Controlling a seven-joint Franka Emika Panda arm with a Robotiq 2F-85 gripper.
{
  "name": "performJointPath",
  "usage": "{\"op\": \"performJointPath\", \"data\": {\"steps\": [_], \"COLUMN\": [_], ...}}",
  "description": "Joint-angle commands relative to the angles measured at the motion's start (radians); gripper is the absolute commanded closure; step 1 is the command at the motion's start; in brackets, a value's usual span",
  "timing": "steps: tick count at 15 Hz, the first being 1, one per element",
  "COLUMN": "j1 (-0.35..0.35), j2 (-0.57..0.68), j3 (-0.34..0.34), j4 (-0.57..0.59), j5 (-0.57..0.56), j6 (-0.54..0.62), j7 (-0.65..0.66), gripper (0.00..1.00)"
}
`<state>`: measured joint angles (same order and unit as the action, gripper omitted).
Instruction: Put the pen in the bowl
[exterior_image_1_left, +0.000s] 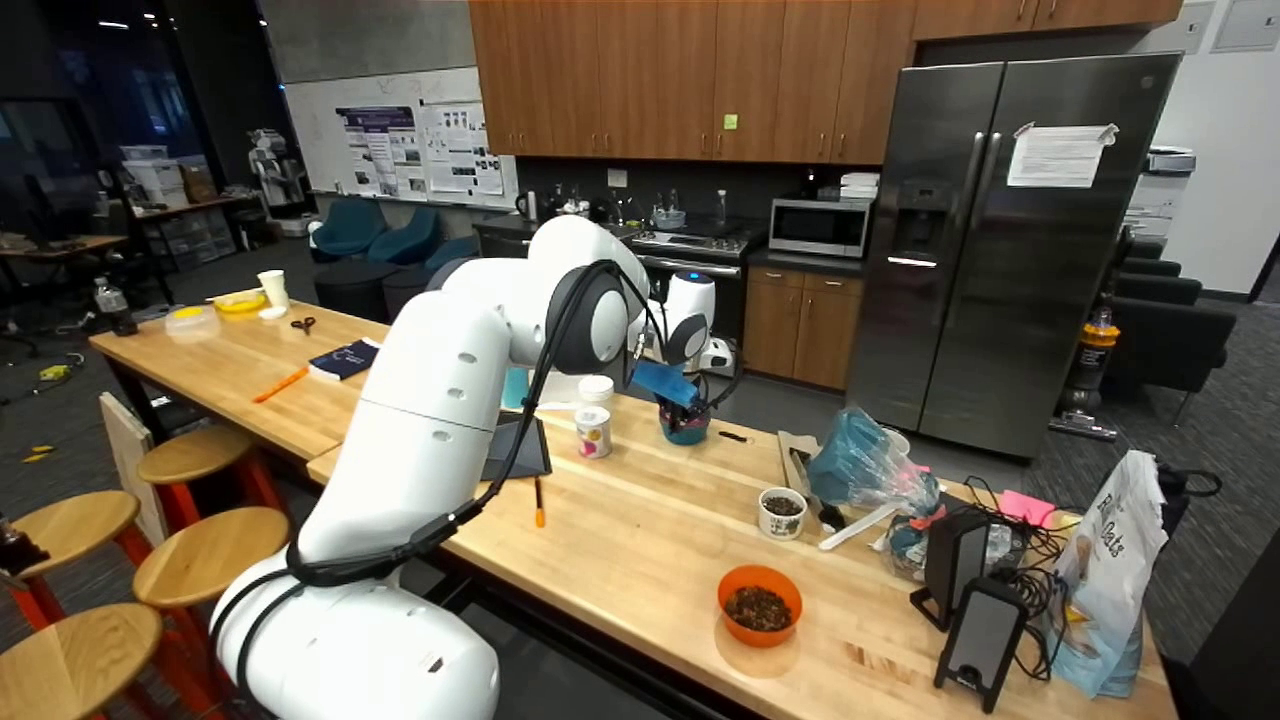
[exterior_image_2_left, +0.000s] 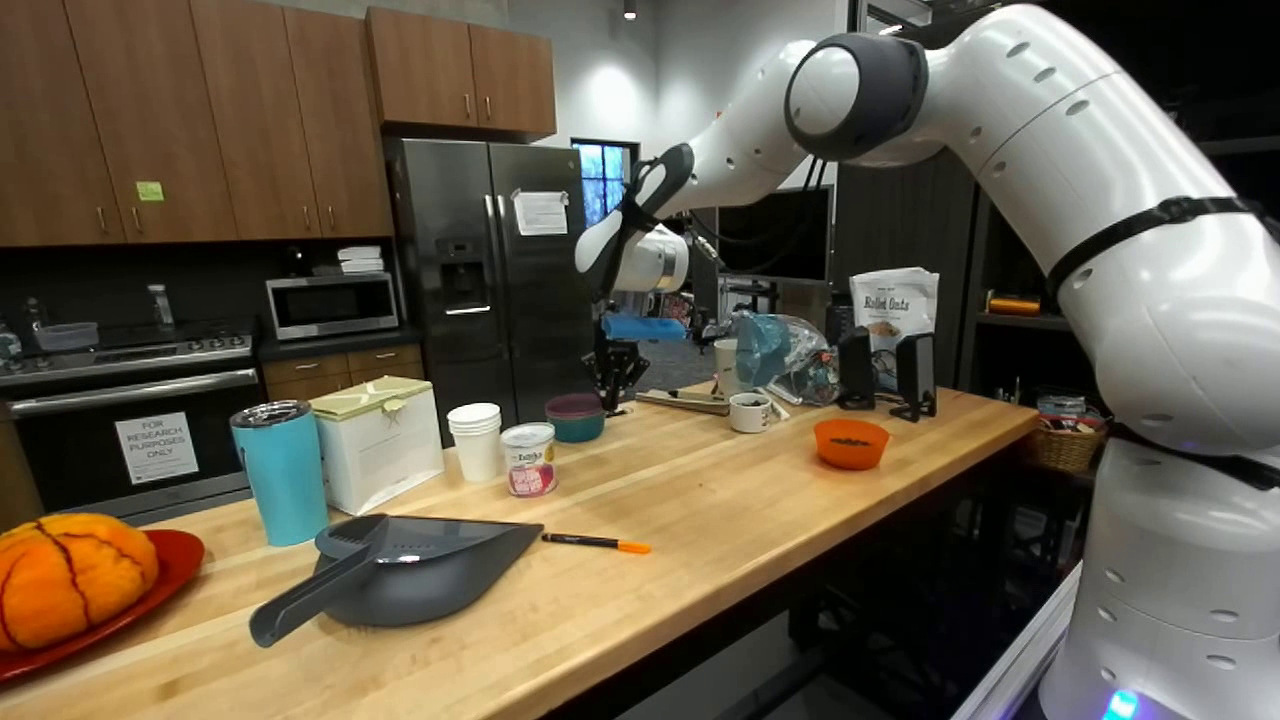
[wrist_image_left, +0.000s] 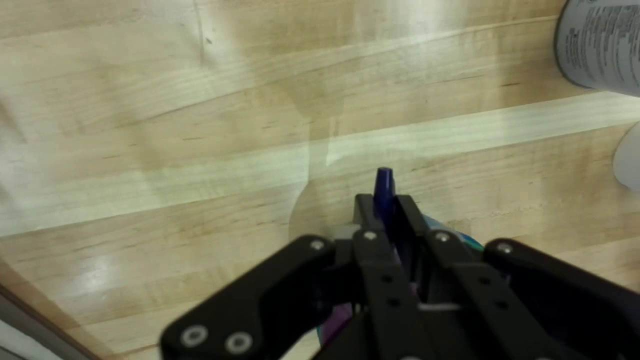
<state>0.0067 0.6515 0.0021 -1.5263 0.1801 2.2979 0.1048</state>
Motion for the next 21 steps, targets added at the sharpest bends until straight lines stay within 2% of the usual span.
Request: {"op": "performJointPath", "data": {"steps": [1, 4, 9, 15, 21], "j1": [-0.008, -0.053, -0.09, -0.104, -0.116], "j2": [-0.05, -0.06, -0.065, -0.083, -0.13], "j3": [0.019, 0.092, 0.172, 0.213, 0.23], "j4": [-0.05, -0.052, -0.035, -0.052, -0.12], "j5": [0.002, 0.093, 0.219, 0.345, 0.467], "j6": [0.019, 0.027, 0.022, 0.06, 0.103], "j7": [-0.019, -0.113, -0.24, -0.271, -0.287], "gripper": [0.97, 0.97, 0.97, 0.97, 0.97]}}
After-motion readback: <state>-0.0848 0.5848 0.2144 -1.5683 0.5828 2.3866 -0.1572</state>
